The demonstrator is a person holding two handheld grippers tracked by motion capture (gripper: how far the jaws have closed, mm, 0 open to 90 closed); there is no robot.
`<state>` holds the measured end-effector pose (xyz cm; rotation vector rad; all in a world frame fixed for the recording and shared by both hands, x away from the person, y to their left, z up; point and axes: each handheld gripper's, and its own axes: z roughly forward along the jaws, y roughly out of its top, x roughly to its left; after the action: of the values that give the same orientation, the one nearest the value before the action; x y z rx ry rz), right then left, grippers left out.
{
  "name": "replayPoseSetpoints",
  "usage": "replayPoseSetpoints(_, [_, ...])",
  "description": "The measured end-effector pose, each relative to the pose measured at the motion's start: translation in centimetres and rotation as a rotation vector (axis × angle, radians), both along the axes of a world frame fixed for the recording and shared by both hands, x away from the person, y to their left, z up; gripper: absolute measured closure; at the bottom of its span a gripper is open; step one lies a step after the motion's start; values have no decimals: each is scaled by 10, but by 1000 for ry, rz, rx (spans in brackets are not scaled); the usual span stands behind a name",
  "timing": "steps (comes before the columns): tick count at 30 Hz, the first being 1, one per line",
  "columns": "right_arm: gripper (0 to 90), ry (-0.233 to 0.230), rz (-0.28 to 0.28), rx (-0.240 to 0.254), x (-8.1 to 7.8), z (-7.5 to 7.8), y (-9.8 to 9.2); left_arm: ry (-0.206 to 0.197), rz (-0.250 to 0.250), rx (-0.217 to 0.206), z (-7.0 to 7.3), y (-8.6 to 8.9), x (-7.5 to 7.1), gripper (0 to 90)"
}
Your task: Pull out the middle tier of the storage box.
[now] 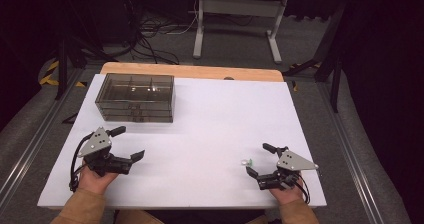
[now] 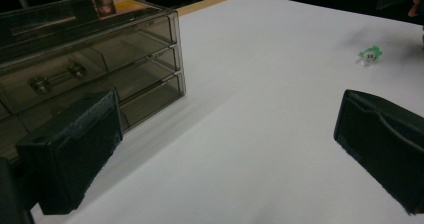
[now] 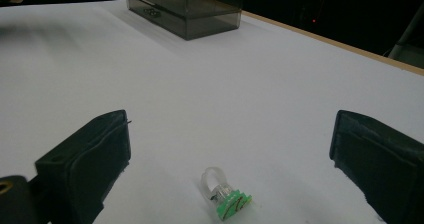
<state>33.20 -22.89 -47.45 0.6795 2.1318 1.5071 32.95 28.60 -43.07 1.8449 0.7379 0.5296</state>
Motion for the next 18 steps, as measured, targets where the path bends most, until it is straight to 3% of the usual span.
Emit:
replayPoseSetpoints(10, [33, -1, 1, -5, 0, 0, 0, 21, -24, 66, 6, -5, 15, 39])
replayPoseSetpoints(18, [33, -2, 6, -3, 0, -1, 0, 8, -13, 93, 12, -7, 24, 57])
